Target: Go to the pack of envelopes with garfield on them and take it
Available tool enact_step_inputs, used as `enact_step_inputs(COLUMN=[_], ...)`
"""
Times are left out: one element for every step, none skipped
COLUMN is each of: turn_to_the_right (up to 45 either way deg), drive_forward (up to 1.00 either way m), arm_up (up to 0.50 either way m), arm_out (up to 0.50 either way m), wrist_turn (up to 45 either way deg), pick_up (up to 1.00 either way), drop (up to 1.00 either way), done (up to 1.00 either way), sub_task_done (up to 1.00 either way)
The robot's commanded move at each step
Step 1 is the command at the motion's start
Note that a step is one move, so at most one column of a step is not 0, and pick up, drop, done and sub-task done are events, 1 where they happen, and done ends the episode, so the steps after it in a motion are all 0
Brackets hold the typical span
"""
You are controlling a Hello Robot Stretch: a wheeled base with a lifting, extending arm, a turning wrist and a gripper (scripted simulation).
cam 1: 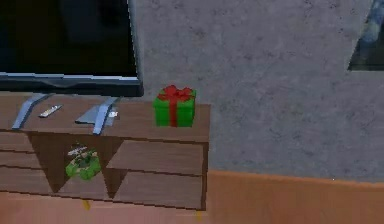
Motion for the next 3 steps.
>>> enact_step_inputs(turn_to_the_right=[0.0,45.0,18.0], drive_forward=[0.05,0.00,0.00], arm_up=[0.00,0.00,0.00], arm_out=[0.00,0.00,0.00], wrist_turn=[0.0,0.0,0.0], pick_up=[0.00,0.00,0.00], drop=[0.00,0.00,0.00], done=[0.00,0.00,0.00], sub_task_done=[0.00,0.00,0.00])
